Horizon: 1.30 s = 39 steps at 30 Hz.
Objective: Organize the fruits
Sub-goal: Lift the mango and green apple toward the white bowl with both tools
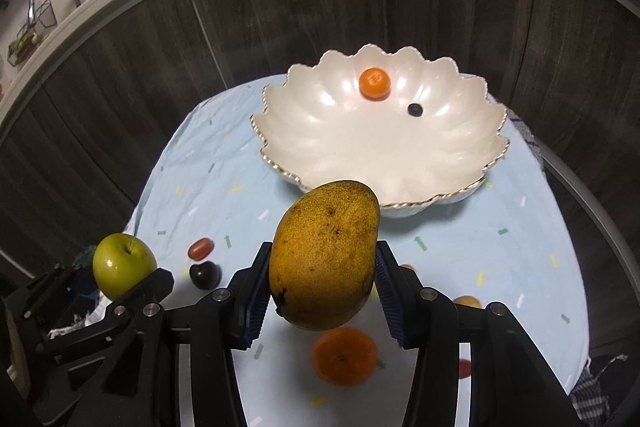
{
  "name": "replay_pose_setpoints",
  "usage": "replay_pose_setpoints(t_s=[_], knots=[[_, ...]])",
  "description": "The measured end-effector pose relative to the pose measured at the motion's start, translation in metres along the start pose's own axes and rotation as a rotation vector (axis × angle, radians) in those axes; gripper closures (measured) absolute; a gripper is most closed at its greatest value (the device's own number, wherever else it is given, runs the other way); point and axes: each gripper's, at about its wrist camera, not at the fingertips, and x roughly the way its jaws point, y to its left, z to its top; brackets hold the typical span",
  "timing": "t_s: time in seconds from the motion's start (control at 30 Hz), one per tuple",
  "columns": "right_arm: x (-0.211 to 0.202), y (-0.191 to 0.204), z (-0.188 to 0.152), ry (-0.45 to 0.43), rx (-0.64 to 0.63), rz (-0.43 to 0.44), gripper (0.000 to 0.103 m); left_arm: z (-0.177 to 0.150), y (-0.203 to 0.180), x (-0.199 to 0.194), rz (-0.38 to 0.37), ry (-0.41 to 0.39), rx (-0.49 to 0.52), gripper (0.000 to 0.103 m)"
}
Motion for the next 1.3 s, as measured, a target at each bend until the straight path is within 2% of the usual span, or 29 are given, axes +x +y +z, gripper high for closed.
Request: replay_pose_setpoints(t_s=[0.7, 1.3], knots=[[-0.025, -0.038, 0.025, -0.087, 0.043, -0.049, 0.054, 0.051, -0.034, -0.005, -0.028, -0.054, 0.046, 0.056], [-0.022, -0.072, 0.061, -0.130, 0.078, -0.073, 0.054, 0.103, -0.061, 0.013, -0.042, -0.087, 0.084, 0.056]])
